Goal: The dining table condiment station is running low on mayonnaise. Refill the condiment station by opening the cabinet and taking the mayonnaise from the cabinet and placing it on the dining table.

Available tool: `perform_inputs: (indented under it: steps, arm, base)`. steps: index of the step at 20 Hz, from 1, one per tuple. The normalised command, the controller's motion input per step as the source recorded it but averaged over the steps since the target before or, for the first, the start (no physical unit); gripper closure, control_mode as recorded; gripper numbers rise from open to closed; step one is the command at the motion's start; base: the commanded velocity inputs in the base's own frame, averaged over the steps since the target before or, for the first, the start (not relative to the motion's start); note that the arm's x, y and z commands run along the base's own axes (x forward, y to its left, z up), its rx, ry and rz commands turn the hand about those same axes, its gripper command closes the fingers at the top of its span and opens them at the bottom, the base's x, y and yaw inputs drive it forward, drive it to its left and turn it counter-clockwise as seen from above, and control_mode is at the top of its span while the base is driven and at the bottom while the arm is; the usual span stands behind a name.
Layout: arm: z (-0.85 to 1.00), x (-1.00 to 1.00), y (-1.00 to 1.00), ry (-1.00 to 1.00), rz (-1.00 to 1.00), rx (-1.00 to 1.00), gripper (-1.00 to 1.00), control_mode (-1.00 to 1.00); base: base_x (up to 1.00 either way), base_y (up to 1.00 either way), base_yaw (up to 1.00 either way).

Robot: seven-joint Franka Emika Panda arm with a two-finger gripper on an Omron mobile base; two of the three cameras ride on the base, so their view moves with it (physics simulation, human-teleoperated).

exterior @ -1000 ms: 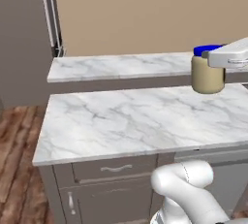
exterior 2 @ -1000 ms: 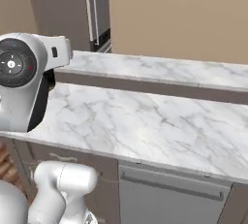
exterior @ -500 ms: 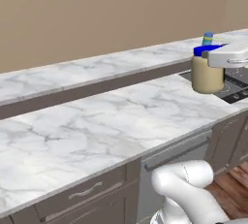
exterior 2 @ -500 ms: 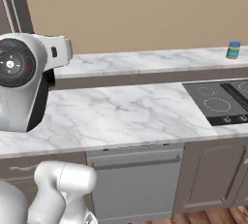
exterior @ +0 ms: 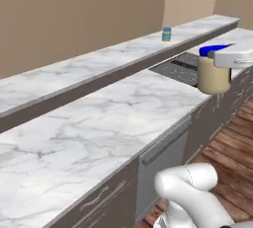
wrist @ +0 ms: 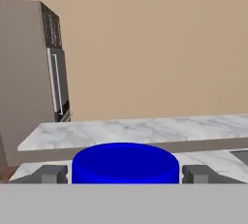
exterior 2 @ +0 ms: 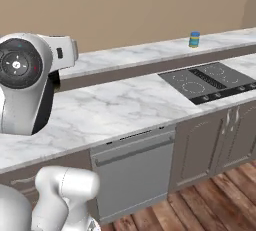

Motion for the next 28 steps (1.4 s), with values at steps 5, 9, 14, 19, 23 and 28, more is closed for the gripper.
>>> perform_inputs:
  steps: [5,9,14,19,23,28]
  arm:
    - [0.0,0.0,0.0,0.0,0.0,0.0,1.0,1.0]
    - [0.0,0.0,0.0,0.0,0.0,0.0,1.0,1.0]
    - [0.0,0.0,0.0,0.0,0.0,0.0,1.0,1.0]
    - [0.0,0.0,0.0,0.0,0.0,0.0,1.0,1.0]
    - [0.0,0.0,0.0,0.0,0.0,0.0,1.0,1.0]
    - [0.0,0.0,0.0,0.0,0.0,0.0,1.0,1.0]
  base:
    - [-1.0,0.95,-0.31]
    - [-0.94,0.97,-0.3]
    - [-0.73,1.0,-0.29]
    - [-0.65,1.0,-0.29]
    - [-0.43,1.0,-0.31]
    - [-0.11,1.0,-0.34]
